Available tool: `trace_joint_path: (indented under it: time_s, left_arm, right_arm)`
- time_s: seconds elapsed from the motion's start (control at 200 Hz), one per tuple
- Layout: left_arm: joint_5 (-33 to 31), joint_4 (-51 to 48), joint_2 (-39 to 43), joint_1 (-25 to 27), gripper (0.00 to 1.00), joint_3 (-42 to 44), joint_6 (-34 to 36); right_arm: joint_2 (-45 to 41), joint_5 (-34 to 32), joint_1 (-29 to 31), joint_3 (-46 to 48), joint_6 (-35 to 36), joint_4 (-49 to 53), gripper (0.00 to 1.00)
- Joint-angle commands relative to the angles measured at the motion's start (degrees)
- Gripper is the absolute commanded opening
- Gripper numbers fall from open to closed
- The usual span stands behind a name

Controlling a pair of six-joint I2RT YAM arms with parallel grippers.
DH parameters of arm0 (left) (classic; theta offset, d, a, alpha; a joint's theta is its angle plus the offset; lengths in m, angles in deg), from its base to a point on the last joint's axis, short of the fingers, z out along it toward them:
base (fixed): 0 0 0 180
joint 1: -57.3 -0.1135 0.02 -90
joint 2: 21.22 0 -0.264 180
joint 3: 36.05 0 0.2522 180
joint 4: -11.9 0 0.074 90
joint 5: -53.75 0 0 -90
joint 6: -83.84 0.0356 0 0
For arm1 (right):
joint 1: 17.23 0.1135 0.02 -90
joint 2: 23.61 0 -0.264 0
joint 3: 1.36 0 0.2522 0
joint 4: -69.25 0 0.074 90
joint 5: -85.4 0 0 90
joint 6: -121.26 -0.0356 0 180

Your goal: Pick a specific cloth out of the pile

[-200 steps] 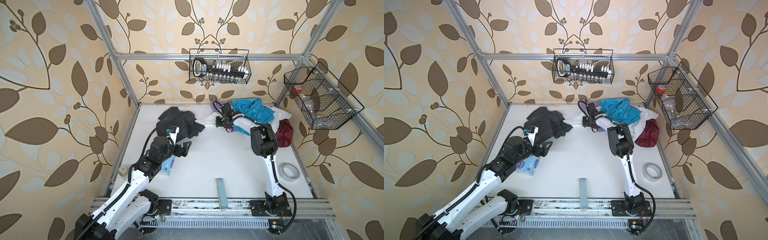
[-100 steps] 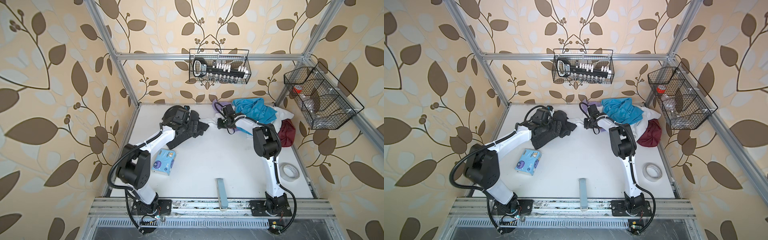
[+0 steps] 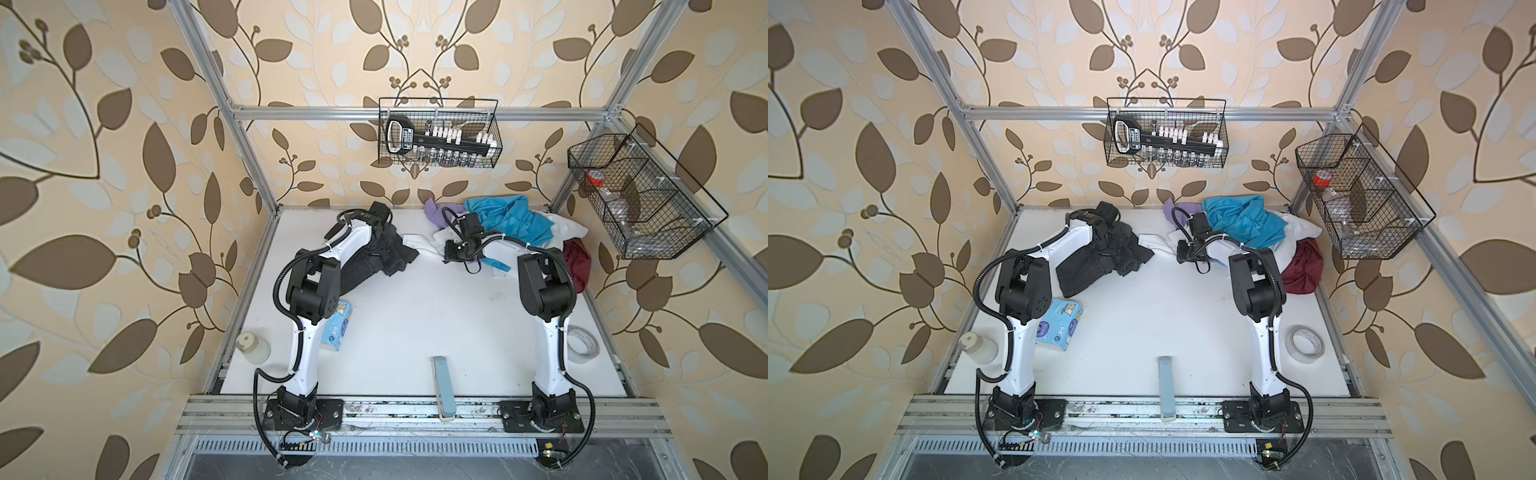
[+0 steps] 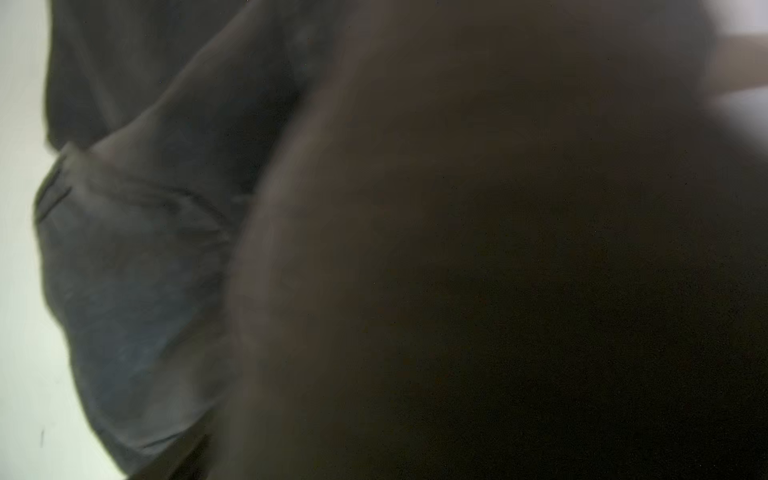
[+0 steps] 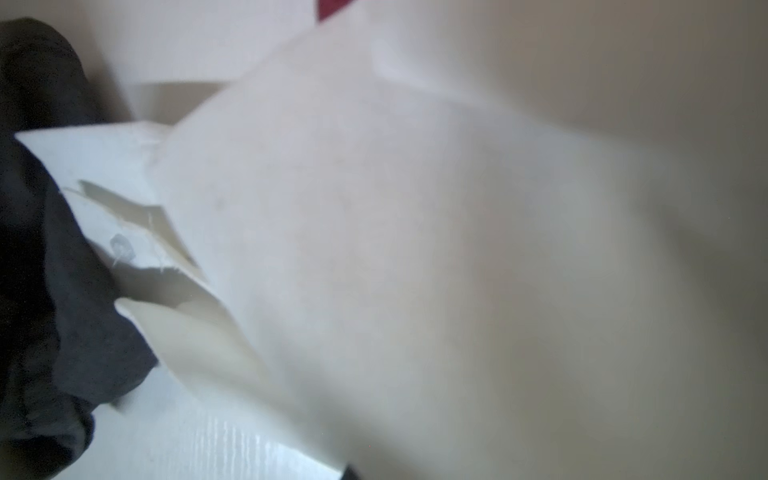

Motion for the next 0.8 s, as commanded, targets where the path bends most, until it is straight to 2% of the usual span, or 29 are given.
trace_joint_path:
  time_s: [0.0,0.23,0.375,0.42,0.47,0.565,0.57,0.625,0.65,0.66,0.67,0.675,0.68,0.795]
  left_arm:
    - [-3.3,-7.7,-2.1,-2.3,0.89,-1.1,-1.7]
    - [-2.8,-6.2,-3.4,-5.3,0.89,0.3,-2.1]
    - [-0.3,-3.8,-1.1,-6.1,0.89,1.8,-2.4]
    - [0.0,-1.4,1.7,-5.6,0.89,3.6,-2.6]
    - [0.0,1.3,5.4,-4.9,0.9,6.2,-2.8]
    - [-2.6,5.3,13.5,-3.0,0.93,10.0,-2.3]
    - [-2.7,5.4,13.9,-2.9,0.93,10.2,-2.2]
    - [-4.2,7.3,19.2,-1.8,0.99,12.2,-1.5]
    - [-4.6,8.1,21.7,-1.5,0.99,13.2,-1.4]
    - [-4.8,8.4,22.7,-1.3,0.99,13.6,-1.4]
    - [-4.9,8.8,23.8,-1.2,0.99,14.2,-1.3]
    - [-4.9,9.1,24.4,-1.2,0.99,14.5,-1.3]
    - [-4.9,9.2,24.9,-1.1,0.99,14.8,-1.3]
    - [-4.7,13.4,38.2,-0.5,0.99,21.1,-0.6]
  right_arm:
    - [0.3,-1.7,-2.9,5.1,-1.1,5.7,0.0]
    - [-4.6,-2.2,-6.2,9.4,-4.0,2.9,0.0]
    - [-6.8,4.1,-5.3,9.9,-2.1,1.1,0.0]
    - [-7.7,5.1,-4.1,10.0,-0.7,0.5,0.08]
    - [-9.7,5.5,-2.4,10.3,0.2,-0.8,0.25]
    - [-14.6,6.7,-0.3,11.1,0.4,-3.2,0.45]
    - [-15.1,6.7,-0.1,11.1,0.5,-3.4,0.49]
    - [-18.2,5.8,0.7,11.2,0.4,-3.9,0.67]
    - [-20.1,5.2,1.1,11.2,0.5,-4.0,0.81]
    - [-20.5,5.1,1.2,11.2,0.5,-4.0,0.82]
    - [-21.6,4.7,1.3,11.2,0.6,-4.1,0.91]
    - [-21.6,4.7,1.3,11.2,0.6,-4.1,0.91]
    - [-22.0,4.5,1.5,11.1,0.5,-4.0,0.97]
    - [-30.7,1.9,2.4,12.1,0.4,-3.5,0.99]
